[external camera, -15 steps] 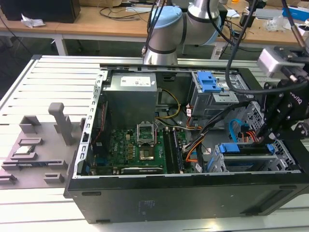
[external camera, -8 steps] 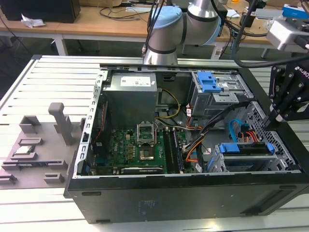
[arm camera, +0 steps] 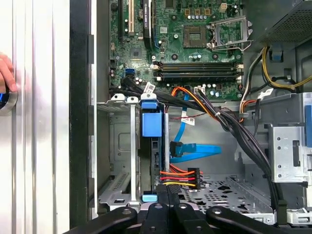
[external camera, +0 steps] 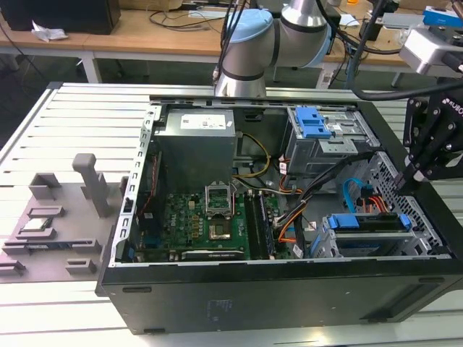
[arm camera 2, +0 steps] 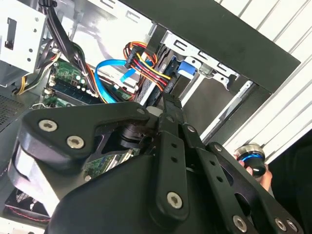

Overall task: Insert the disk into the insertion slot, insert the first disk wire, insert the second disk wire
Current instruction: 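Insert the second disk wire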

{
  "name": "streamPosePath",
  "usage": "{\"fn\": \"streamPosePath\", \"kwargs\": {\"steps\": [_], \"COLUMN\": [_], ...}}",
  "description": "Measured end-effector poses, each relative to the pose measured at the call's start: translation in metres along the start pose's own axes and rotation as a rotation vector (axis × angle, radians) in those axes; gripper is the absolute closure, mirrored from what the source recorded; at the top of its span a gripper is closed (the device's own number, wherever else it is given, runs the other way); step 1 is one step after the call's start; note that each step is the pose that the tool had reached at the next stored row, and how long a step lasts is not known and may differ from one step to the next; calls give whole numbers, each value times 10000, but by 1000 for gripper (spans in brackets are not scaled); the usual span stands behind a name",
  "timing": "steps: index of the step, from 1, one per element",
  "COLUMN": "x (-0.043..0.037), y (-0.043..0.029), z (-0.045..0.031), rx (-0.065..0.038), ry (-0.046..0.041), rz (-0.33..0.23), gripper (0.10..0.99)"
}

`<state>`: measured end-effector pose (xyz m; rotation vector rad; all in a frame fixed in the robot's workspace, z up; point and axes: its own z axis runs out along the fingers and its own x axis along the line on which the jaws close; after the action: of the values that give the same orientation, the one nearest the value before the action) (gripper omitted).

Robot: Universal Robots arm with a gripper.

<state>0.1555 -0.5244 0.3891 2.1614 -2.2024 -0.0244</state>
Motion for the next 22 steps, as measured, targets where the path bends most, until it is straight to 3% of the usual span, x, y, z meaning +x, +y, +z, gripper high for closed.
{"fn": "streamPosePath", "kwargs": {"steps": [5,7,8,9,11,13,20,22], "x": [0,0,0,0,-5,-5,-31,-59], "y": [0,0,1,1,9,104,281,367], "z": [-6,-8,-9,-10,-12,-4,41,95], "rx": [0,0,0,0,0,-1,0,0], "ry": [0,0,0,0,4,0,0,14], "rz": [0,0,0,0,0,1,0,13], "gripper": [973,851,851,784,784,784,784,784]}}
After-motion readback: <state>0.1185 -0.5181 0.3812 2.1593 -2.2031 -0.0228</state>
